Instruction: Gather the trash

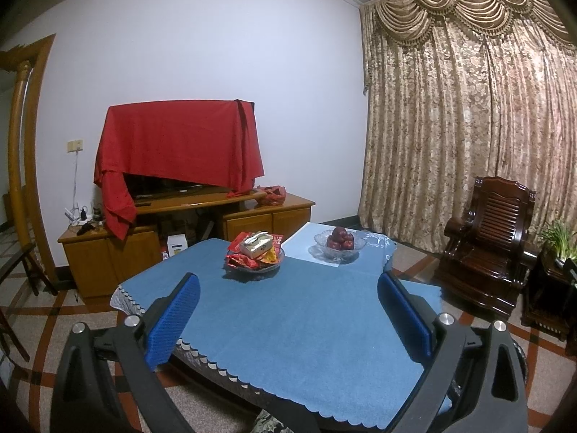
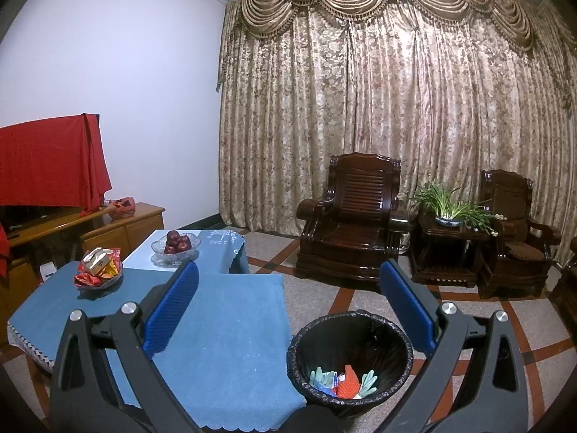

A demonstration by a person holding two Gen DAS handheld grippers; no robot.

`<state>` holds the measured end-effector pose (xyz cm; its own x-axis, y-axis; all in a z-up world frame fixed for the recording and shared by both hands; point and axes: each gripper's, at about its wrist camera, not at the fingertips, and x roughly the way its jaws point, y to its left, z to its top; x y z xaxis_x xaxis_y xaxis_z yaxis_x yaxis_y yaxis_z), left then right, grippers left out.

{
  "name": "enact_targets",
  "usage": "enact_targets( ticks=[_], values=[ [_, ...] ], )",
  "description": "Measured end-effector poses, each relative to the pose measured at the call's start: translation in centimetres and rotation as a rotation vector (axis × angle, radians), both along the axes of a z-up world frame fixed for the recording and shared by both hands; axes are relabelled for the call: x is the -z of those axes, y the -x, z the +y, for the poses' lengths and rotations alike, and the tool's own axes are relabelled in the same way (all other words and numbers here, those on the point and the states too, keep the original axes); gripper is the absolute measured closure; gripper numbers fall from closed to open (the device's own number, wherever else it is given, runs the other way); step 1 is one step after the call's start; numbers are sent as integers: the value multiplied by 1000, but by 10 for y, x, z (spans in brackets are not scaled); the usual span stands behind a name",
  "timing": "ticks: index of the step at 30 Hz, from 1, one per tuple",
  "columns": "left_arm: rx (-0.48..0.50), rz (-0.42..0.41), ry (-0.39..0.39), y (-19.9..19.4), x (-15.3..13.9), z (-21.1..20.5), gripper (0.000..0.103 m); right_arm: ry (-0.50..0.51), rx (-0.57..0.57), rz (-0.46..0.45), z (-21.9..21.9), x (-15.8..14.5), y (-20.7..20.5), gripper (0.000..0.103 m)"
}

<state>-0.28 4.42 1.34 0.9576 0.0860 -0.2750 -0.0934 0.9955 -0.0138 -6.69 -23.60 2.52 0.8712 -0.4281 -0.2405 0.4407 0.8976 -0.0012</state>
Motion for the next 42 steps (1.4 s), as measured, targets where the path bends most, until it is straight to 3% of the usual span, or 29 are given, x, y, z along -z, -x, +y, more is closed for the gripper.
enact_targets(
  ticks=[42],
  values=[
    [-12,13,5,3,2,2,6,-2,-5,7,-3,0,-1,5]
  ],
)
